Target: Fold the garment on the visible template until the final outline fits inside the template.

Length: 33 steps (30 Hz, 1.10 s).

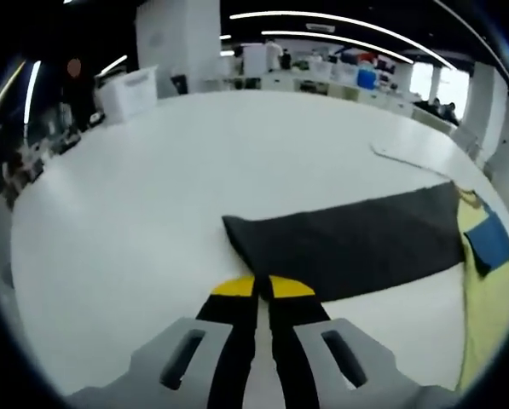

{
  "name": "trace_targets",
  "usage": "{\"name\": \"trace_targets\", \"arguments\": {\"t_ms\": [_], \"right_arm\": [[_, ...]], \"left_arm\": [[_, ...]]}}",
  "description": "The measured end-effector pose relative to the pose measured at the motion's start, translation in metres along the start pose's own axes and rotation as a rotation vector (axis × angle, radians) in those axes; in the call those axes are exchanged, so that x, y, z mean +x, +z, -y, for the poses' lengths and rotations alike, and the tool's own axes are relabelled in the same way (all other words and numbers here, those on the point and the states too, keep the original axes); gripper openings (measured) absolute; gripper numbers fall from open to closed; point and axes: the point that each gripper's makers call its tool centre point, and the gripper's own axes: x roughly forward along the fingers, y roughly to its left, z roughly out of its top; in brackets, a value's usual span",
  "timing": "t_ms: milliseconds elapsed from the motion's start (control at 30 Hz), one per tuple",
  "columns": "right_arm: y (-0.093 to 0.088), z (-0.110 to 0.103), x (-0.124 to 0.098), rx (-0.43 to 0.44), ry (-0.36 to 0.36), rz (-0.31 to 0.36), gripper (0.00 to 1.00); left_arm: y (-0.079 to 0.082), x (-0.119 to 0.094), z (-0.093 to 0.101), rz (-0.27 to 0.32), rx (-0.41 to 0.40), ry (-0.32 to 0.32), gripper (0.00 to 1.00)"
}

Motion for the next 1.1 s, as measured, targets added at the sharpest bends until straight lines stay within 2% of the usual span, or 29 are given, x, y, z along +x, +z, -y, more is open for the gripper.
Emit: {"name": "trace_targets", "arguments": {"t_ms": [67,133,400,500,733,1100], "right_arm": [[-0.001,0.0,-0.001,0.003,0.0,0.0,0.93],[-0.001,0.0,-0.001,0.005,-0.001,0.001,0.93],[-0.001,-0.003,-0.008,0.004,0.007,0.013,0.94],[-0.003,-0.004,-0.01,-0.003,0.01,0.01,0.94],[-0.006,-0.008,-0.016,-0.015,0.022,0.01,0.95],[-0.007,-0.009,-0.026,-0.034,0.035,0.029,0.97]], "left_arm": [[0.004,-0.001,0.004,0.015,0.032,-0.011,0.01],[0.004,0.0,0.008,0.003,0.074,-0.02,0.01],[0.018,-0.006,0.03,0.037,0.086,-0.07,0.01],[0.02,-0.008,0.042,0.038,0.096,-0.099,0.01],[0.041,-0.019,0.076,0.083,0.127,-0.166,0.01],[0.063,-0.034,0.129,0.129,0.16,-0.257,0.01]]}}
